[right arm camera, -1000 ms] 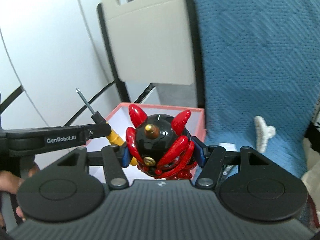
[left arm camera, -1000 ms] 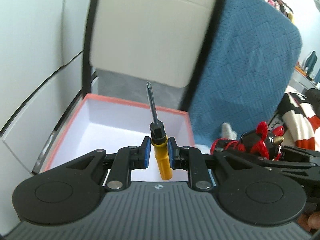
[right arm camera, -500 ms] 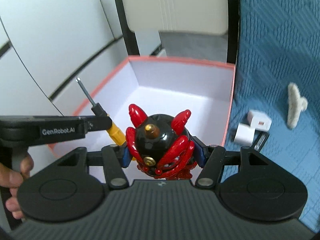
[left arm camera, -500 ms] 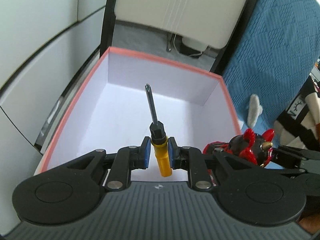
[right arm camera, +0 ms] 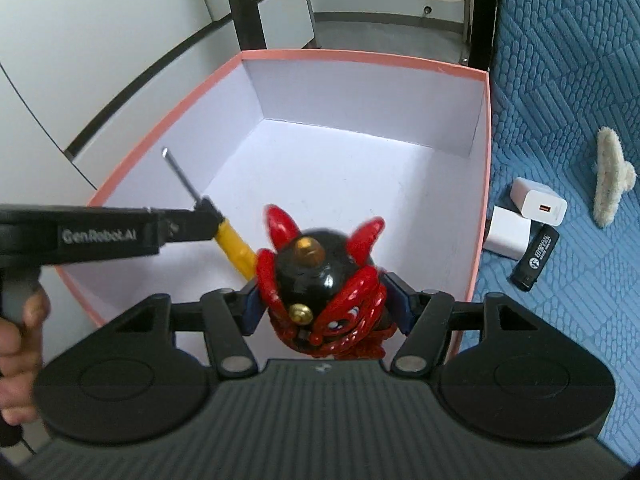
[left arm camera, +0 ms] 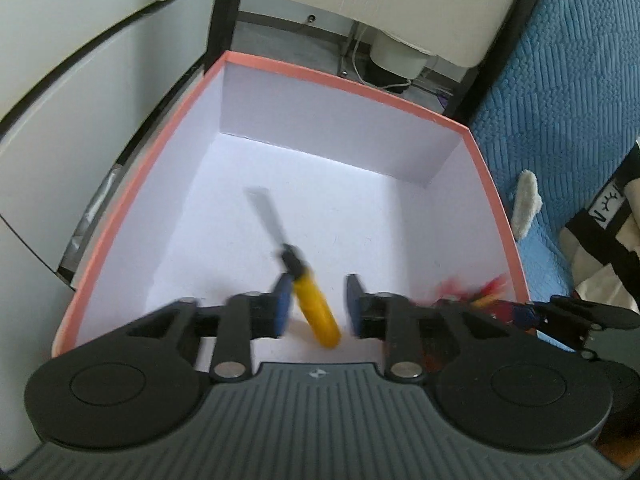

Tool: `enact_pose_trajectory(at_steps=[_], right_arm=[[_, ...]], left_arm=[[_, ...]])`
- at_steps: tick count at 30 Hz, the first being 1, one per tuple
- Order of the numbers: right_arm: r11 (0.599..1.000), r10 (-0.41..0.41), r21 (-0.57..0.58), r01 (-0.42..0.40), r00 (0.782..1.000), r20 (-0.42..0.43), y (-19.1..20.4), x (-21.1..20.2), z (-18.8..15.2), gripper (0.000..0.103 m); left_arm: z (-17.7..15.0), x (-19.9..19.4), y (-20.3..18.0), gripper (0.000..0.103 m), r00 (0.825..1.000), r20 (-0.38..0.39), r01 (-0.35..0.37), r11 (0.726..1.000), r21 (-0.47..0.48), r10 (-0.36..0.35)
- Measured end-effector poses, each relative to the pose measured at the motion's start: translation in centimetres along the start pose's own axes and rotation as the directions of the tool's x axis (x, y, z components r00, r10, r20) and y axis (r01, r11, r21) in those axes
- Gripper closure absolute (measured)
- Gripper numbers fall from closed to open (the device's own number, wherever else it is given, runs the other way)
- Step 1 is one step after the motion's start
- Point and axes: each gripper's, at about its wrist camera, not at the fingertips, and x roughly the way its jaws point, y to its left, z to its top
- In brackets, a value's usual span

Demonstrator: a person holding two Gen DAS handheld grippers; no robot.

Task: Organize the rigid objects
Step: 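Open both grippers to drop the screwdriver and figurine into the box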

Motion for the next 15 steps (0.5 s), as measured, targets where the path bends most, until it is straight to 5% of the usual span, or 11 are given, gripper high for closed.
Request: enact_pose_trajectory(at_steps=[3,15], right_arm=[[1.0,0.013,-0.013,-0.013,1.0,0.022,0.3,-1.1,0.2,0.032],[0.999,0.012,-0.039,-0.005,0.985,0.173,-0.9,-7.8,-0.5,0.033]], left_arm=[[0.2,-1.1,-0.3,0.058,0.999,0.035,0.002,1.0,0.008,-0.002],[-0.1,-6.5,-3.1,0.058,0.985,0.17,0.012,1.0,0.007,-0.013]])
